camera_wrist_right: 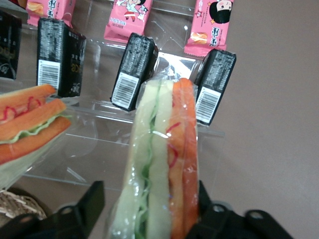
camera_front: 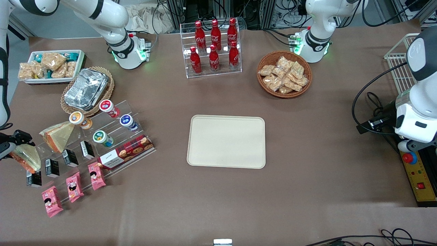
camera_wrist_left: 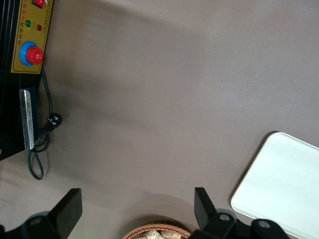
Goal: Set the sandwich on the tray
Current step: 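Close the right gripper on the sandwich and lift it from the rack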
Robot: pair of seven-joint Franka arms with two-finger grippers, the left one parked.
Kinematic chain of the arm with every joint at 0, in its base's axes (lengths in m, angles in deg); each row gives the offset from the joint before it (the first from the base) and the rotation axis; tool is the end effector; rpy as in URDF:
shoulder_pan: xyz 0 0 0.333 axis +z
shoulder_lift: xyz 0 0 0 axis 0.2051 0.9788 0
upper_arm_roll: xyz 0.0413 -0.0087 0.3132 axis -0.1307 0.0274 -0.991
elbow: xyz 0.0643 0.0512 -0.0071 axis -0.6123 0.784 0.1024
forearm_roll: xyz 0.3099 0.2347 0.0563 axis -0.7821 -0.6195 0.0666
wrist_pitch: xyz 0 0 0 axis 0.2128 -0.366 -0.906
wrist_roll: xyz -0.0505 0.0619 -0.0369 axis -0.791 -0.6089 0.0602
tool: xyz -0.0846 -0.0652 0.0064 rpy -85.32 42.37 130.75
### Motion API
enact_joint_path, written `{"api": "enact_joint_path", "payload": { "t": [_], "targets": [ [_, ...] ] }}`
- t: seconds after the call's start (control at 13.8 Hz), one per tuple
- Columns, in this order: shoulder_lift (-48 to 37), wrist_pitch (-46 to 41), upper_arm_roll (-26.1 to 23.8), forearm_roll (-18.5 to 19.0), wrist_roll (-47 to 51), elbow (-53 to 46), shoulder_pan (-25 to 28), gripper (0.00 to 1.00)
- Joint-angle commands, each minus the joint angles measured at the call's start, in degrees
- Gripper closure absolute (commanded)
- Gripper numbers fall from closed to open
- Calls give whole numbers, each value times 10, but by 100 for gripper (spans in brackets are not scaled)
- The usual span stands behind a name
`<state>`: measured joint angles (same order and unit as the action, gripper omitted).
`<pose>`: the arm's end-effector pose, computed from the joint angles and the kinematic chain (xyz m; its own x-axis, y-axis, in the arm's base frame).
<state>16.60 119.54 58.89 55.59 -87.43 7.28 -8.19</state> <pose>0.5898 -0.3092 0.3593 0.7679 0.6406 -0.0045 0.6406 -0.7678 0.0068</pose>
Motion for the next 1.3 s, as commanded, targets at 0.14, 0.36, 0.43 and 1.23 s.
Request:
{"api": "enact_joint_path", "payload": {
  "t": [0.14, 0.36, 0.43, 1.23],
  "targets": [
    [5, -3, 2, 1, -4, -13, -2, 63],
    [1, -26, 6, 6, -5, -44, -5, 63],
    [-1, -36, 7, 6, -5, -58, -5, 63],
    [-164, -248, -1, 9, 286, -82, 87, 62]
  ]
}}
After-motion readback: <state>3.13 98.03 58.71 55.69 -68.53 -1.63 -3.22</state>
